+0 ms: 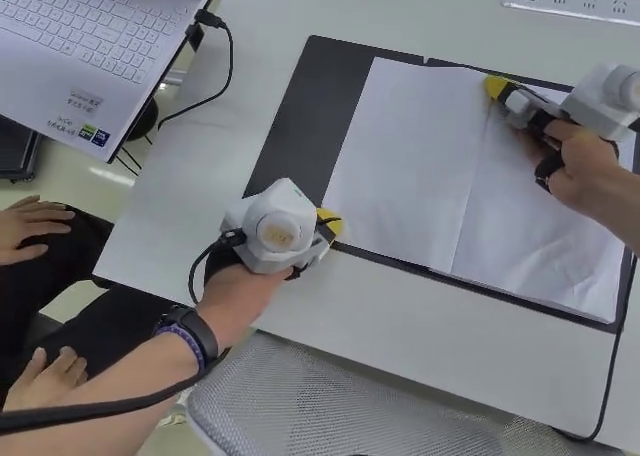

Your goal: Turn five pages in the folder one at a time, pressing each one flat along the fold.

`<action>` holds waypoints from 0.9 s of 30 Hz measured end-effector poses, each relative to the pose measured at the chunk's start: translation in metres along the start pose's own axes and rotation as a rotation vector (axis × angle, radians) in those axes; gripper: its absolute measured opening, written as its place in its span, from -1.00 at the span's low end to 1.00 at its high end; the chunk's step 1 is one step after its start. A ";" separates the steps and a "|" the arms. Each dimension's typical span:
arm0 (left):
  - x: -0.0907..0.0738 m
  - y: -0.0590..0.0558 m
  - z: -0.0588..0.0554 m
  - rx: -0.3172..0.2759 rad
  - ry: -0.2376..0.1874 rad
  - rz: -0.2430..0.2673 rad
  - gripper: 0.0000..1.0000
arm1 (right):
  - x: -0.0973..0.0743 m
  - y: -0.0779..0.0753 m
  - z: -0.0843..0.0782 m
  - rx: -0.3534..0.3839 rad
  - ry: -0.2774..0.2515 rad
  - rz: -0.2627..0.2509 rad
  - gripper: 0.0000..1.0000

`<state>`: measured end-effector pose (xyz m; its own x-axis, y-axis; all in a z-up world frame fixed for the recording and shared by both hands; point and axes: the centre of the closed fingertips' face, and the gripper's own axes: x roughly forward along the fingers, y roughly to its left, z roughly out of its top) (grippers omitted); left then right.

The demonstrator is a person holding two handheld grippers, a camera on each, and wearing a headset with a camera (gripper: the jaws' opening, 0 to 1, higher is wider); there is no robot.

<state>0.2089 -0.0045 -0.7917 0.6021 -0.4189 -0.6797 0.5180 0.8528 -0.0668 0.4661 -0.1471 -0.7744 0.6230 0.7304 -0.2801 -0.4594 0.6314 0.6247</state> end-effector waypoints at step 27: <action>-0.002 -0.001 0.002 -0.017 -0.010 -0.005 -1.00 | -0.024 0.028 -0.020 0.006 0.021 0.065 -1.00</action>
<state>0.2082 -0.0049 -0.7891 0.6057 -0.4258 -0.6722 0.5103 0.8560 -0.0824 0.4256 -0.1421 -0.7651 0.5781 0.7755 -0.2538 -0.4951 0.5806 0.6464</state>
